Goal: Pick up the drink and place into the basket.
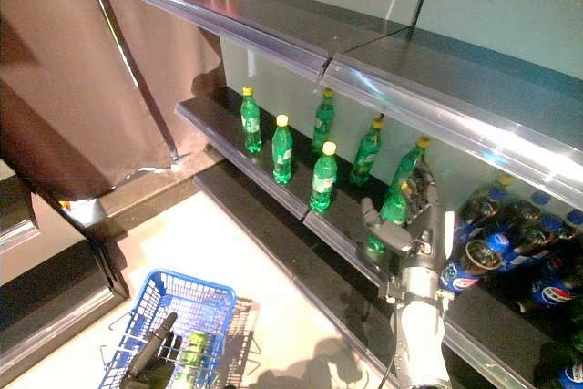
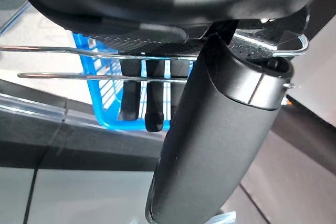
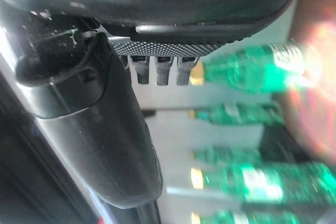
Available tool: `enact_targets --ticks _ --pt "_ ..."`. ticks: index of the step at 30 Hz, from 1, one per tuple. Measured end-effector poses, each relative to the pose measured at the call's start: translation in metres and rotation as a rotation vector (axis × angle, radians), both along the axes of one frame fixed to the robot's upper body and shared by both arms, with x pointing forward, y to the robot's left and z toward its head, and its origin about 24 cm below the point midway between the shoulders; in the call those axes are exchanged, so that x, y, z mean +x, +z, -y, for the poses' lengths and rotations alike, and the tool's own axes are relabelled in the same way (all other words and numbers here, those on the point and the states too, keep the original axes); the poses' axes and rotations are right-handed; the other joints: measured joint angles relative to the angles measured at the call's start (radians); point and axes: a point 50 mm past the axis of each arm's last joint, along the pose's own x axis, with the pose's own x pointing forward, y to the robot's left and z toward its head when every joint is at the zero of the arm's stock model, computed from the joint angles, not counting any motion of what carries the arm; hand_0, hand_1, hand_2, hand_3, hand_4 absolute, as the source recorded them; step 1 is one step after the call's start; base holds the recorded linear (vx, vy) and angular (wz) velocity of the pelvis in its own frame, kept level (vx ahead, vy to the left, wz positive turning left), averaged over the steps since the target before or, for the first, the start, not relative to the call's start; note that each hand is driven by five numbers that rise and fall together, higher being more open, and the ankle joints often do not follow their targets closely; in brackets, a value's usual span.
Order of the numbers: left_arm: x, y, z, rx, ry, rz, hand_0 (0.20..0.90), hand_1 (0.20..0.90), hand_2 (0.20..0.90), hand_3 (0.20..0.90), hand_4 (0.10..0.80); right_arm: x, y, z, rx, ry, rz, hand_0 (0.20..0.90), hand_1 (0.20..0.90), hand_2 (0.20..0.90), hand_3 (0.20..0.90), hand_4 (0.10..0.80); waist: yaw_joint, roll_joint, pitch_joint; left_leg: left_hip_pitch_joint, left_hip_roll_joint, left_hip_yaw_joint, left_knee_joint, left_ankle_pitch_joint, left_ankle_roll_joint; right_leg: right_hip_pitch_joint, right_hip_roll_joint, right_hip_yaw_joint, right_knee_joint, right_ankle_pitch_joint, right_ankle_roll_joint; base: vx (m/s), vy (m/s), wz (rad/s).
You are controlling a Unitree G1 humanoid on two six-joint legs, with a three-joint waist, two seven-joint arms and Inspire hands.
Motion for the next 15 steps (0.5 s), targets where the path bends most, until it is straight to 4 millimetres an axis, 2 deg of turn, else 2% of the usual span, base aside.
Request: enact_targets --ticks 5,15 --pt "0.0005 0.0000 0.0008 -0.001 0.001 -0.002 0.300 0.300 0.300 0.200 0.100 -0.0029 0.0040 0.0007 -0.056 -0.102 0.037 0.900 0.900 0.900 0.900 0.800 0.000 0.001 0.000 0.000 0.000 0.002 0.000 0.000 0.000 -0.001 -0.001 0.002 0.000 0.000 0.000 0.000 0.000 0.00" --pt "0.0001 -0.0004 0.0006 0.001 0.007 -0.015 0.300 0.300 0.300 0.200 0.100 -0.0071 0.0044 0.0060 -0.033 -0.249 0.060 0.900 0.900 0.900 0.900 0.800 0.003 0.001 0.000 0.000 0.000 0.002 0.000 0.000 0.000 -0.001 -0.001 0.002 0.000 0.000 0.000 0.000 0.000 0.00"
